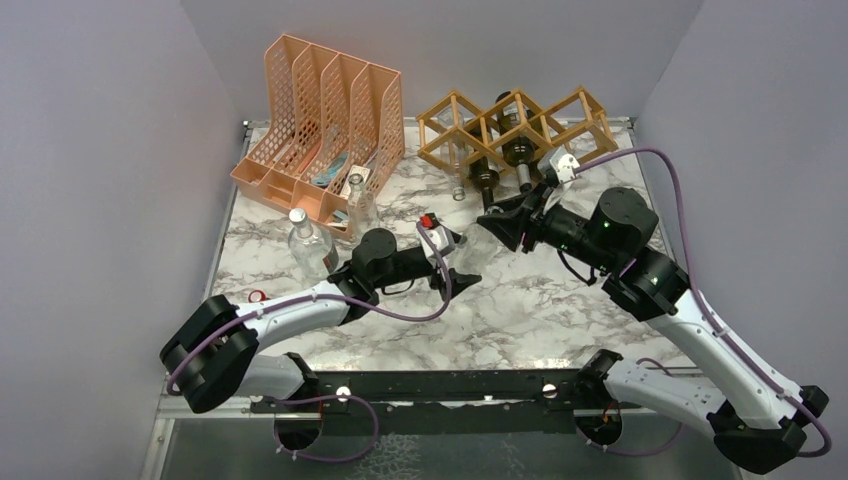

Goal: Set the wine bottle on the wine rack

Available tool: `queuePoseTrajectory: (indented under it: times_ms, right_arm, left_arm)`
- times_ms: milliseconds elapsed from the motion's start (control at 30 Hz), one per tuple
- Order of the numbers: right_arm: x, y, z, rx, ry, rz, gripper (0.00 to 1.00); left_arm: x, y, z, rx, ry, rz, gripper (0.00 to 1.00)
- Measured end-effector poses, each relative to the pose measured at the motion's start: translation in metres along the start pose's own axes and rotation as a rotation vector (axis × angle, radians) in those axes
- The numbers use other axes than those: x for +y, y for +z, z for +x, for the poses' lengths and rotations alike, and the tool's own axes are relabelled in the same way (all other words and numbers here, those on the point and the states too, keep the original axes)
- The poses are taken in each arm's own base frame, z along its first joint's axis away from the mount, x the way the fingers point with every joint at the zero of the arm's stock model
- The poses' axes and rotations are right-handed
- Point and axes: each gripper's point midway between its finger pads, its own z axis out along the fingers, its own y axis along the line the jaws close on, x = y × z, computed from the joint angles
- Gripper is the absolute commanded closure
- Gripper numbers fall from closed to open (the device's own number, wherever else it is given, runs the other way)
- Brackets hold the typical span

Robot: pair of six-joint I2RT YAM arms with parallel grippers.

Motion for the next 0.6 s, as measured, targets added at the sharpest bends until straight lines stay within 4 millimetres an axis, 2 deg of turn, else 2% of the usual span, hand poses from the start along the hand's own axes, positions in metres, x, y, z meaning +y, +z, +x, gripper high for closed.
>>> queuePoseTrajectory:
  times_ms: [67,200,333,400,433,500,533,600]
  right_arm:
    - [0.006,-0.003,-0.002,-0.006,-0.020,-0.037,0.99]
    - [0.014,-0.007,-0.001,-0.002,-0.049,-0.084,0.99]
    - [0.018,-0.009,0.002,0.011,-0.067,-0.111,0.99]
    - [0.019,-0.009,0.002,0.010,-0.074,-0.116,0.96]
    - [0.019,-0.009,0.001,0.010,-0.075,-0.118,0.84]
    - [0.019,-0.010,0.002,0.011,-0.073,-0.117,0.55]
    - [0.019,-0.010,0.002,0.014,-0.069,-0.115,0.44]
    - [0.018,-0.011,-0.001,0.014,-0.058,-0.102,0.33]
  left_arm:
    - [-0.006,0.000,-0.003,-0.018,0.009,0.036,0.19]
    - [-0.018,-0.001,-0.008,-0.046,0.027,0.102,0.38]
    - [-0.023,-0.002,-0.008,-0.053,0.034,0.130,0.68]
    - [-0.024,-0.002,-0.008,-0.057,0.041,0.137,0.89]
    - [-0.023,-0.002,-0.009,-0.058,0.048,0.137,1.00]
    - [-0.023,-0.002,-0.009,-0.060,0.063,0.138,1.00]
    - [-0.023,-0.002,-0.009,-0.060,0.072,0.137,1.00]
    - [-0.020,-0.002,-0.009,-0.062,0.107,0.135,1.00]
